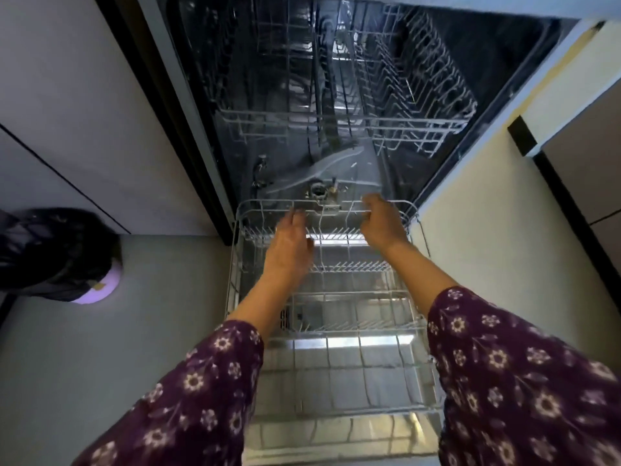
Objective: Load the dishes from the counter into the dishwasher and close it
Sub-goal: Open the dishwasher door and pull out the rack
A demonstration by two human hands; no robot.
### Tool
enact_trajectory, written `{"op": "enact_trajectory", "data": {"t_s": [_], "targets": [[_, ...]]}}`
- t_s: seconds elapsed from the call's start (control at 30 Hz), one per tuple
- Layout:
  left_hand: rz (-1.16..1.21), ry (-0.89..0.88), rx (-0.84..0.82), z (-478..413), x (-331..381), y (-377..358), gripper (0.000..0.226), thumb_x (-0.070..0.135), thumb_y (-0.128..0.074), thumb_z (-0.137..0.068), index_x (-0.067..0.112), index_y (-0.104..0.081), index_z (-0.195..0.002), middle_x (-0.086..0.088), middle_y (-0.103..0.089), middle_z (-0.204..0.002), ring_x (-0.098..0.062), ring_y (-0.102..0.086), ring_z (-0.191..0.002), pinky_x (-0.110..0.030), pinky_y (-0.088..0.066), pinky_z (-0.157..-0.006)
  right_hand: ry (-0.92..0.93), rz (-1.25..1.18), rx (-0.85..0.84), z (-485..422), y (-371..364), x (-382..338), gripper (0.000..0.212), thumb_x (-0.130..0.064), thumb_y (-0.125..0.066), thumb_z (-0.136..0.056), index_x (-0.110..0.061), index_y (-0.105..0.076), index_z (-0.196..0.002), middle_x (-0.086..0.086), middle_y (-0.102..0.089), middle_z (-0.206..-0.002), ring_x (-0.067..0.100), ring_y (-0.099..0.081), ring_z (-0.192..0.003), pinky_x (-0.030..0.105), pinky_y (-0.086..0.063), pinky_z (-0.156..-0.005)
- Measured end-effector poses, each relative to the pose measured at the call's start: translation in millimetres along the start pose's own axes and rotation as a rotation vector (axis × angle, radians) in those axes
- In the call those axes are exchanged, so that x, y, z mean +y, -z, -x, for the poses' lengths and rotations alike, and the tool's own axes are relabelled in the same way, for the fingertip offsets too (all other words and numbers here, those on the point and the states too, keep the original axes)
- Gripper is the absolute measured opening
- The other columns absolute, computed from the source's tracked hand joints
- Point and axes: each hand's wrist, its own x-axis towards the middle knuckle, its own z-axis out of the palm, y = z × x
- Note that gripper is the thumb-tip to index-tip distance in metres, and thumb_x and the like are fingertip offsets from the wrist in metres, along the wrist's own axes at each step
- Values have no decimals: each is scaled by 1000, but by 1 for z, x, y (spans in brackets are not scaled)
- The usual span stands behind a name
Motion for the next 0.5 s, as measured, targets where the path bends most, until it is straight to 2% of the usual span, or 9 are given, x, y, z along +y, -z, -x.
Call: {"op": "enact_trajectory", "data": {"t_s": [0.07,0.17,0.23,0.3,0.33,0.4,0.5], "targets": [[-117,-102,139,-37,3,16,66,2,-48,-93,5,-14,-149,-17,-15,-156,-30,-16,-144,-37,-19,-117,212,96,150,-24,9,-15,50,14,-46,-81,-1,-45,-129,22,-51,-125,35,-50,-115,37,-41,-94],[-224,-232,335,-93,7,41,73,-5,-53,-87,2,-15,-149,-17,-14,-156,-30,-13,-145,-37,-15,-118,398,187,415,-68,23,-35,61,15,-49,-80,-1,-37,-138,21,-40,-139,34,-40,-127,38,-38,-104],[-284,-260,339,-119,15,57,73,-1,-51,-90,3,-10,-149,-16,-10,-157,-29,-9,-145,-38,-12,-119,415,271,449,-96,27,-42,64,14,-49,-81,-1,-33,-142,21,-30,-148,35,-28,-138,41,-29,-113],[-358,-238,273,-140,23,71,70,7,-46,-94,4,-5,-150,-14,-5,-158,-27,-4,-146,-39,-6,-119,422,392,398,-121,28,-44,68,14,-52,-78,-1,-34,-142,21,-30,-149,35,-22,-141,46,-20,-116],[-403,-221,229,-147,27,77,68,12,-43,-95,5,-4,-150,-13,-5,-158,-26,-3,-146,-40,-3,-119,424,448,361,-128,29,-45,66,14,-56,-75,0,-40,-137,22,-37,-144,35,-28,-138,48,-20,-116],[-469,-187,142,-156,30,83,66,21,-42,-95,6,-10,-151,-14,-17,-156,-26,-10,-145,-42,0,-119,429,490,340,-134,30,-49,53,13,-60,-71,1,-54,-122,24,-57,-122,37,-49,-121,49,-30,-110],[-454,-184,151,-158,31,85,54,16,-46,-92,8,-32,-143,-14,-42,-143,-27,-30,-137,-40,-4,-119,404,426,364,-130,36,-55,37,11,-54,-76,-1,-61,-109,21,-66,-102,37,-60,-97,41,-45,-92]]}}
